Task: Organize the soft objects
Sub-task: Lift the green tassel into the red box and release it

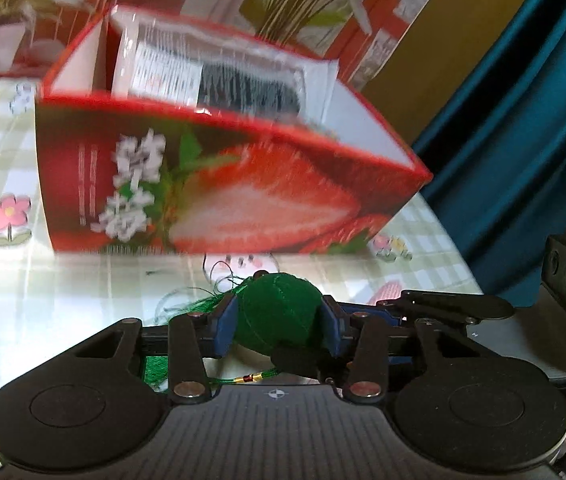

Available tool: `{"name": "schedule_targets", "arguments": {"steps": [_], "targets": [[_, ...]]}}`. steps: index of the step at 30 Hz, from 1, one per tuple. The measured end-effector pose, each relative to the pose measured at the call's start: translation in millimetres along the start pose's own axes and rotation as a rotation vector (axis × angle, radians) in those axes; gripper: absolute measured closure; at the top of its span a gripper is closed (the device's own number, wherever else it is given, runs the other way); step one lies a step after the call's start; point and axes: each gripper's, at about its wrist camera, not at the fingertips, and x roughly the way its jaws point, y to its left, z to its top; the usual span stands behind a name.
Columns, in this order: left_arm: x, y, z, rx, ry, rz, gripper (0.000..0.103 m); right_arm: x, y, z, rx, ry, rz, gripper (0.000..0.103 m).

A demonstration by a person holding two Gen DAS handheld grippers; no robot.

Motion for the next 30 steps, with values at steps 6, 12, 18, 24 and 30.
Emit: {"name": "schedule_targets", "arguments": {"steps": [6,12,18,24,30], "targets": [[-22.5,-9.9,18.0,0.023,-0.078,-0.009,0.058,-20.2,5.2,18.4,-0.029,-0.081,0.001,0.056],[-42.2,-21.4,38.7,0.060,-0.142,-0.007,0.058,-38.4,12.7,39.1,-0.069,-0.151,-0.001,0.056],[-55.8,-32.7,60.6,0.100,-0.195,-0.002,0.058,-51.9,20.3,63.1,-0.108,-0.206,-0.004,0.056],[-72.9,-37.3,80.1,0.118,-0.251,-0.007,0.058,-62.4,25.8,87.2,-0.145,-0.254,-0.012,0.056],[-81.2,-38.7,102.6,0.136,-0.295,-0.009,0.058,-69.9,29.6,115.7,-0.175,-0.298,-0.015,0.056]]}}
